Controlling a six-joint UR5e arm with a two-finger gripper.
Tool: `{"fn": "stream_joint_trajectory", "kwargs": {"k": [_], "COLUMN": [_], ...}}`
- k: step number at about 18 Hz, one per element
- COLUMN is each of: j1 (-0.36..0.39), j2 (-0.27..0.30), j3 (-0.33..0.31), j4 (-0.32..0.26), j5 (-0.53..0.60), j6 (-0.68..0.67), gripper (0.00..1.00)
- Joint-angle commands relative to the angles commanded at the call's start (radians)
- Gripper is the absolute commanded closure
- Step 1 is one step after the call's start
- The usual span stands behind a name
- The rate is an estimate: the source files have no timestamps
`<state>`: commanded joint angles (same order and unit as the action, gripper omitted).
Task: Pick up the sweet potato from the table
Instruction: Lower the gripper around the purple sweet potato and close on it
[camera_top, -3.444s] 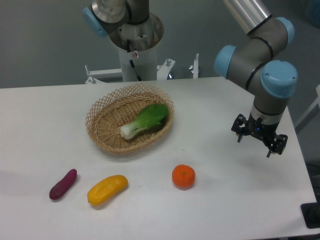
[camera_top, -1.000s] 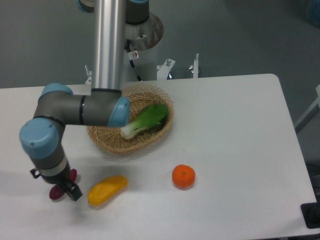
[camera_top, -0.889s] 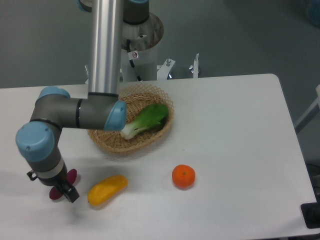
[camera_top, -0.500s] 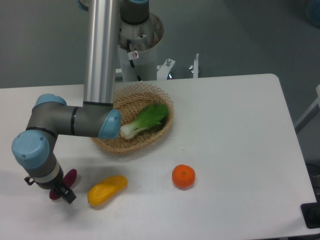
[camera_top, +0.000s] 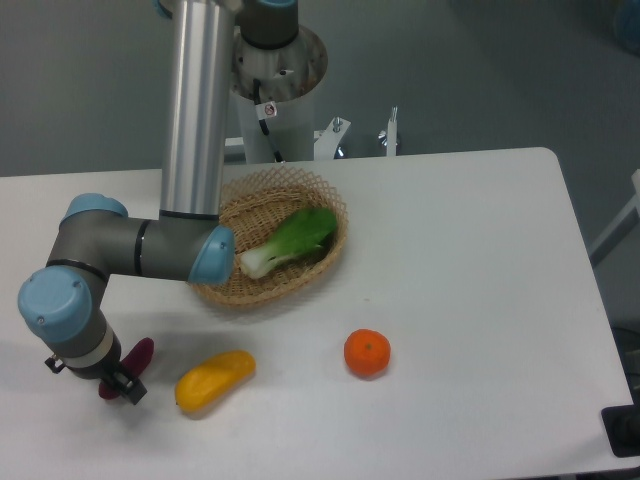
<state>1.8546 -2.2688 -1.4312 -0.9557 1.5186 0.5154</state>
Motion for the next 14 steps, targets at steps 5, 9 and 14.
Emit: {"fn": "stream_joint_trajectory", "kwargs": {"k": [5,9,14], "j1": [0.002,0.014,0.092], "j2": [0.038,0.080,0.133], "j3": [0.008,0.008,-0.003], "j4": [-0.002,-0.002,-0.005], "j5": [-0.005,0.008,0.058], "j6": [0.000,0.002,0.012], "gripper": [1.00,1.00,1.00]}}
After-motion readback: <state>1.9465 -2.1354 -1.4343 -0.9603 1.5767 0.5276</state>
